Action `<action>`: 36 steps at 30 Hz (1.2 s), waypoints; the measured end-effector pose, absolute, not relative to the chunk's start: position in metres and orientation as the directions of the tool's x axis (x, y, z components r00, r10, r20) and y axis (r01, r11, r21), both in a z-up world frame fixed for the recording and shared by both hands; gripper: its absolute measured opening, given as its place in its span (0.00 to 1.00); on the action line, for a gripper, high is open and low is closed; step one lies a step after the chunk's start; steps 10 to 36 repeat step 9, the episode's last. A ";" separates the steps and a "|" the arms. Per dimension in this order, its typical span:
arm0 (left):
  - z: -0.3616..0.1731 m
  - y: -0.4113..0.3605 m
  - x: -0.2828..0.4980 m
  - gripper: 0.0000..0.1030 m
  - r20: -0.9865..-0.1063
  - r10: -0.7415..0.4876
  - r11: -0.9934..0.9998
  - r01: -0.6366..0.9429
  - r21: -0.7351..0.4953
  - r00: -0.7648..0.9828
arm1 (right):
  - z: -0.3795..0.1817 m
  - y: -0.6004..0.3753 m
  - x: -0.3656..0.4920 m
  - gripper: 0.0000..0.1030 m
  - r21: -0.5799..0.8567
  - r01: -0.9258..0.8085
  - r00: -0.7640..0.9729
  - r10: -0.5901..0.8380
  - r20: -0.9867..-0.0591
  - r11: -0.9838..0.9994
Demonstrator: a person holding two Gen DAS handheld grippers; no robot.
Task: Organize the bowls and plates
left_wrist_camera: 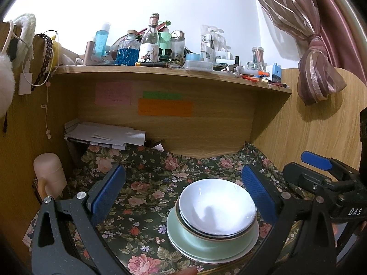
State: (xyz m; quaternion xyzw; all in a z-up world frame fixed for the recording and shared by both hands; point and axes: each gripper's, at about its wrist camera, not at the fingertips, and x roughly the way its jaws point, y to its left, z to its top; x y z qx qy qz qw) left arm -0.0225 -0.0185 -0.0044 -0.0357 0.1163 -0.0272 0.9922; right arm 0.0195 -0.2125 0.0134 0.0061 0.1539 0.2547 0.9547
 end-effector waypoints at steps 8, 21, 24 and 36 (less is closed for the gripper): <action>-0.005 -0.021 -0.022 1.00 -0.232 -0.067 0.996 0.051 -0.074 0.970 | 0.013 -0.212 0.021 1.00 0.097 -0.490 0.816 0.496 -0.296 0.866; -0.005 -0.021 -0.021 1.00 -0.234 -0.070 0.996 0.054 -0.076 0.970 | 0.012 -0.212 0.022 1.00 0.099 -0.492 0.815 0.498 -0.297 0.865; -0.005 -0.021 -0.021 1.00 -0.234 -0.070 0.996 0.054 -0.076 0.970 | 0.012 -0.212 0.022 1.00 0.099 -0.492 0.815 0.498 -0.297 0.865; -0.005 -0.021 -0.021 1.00 -0.234 -0.070 0.996 0.054 -0.076 0.970 | 0.012 -0.212 0.022 1.00 0.099 -0.492 0.815 0.498 -0.297 0.865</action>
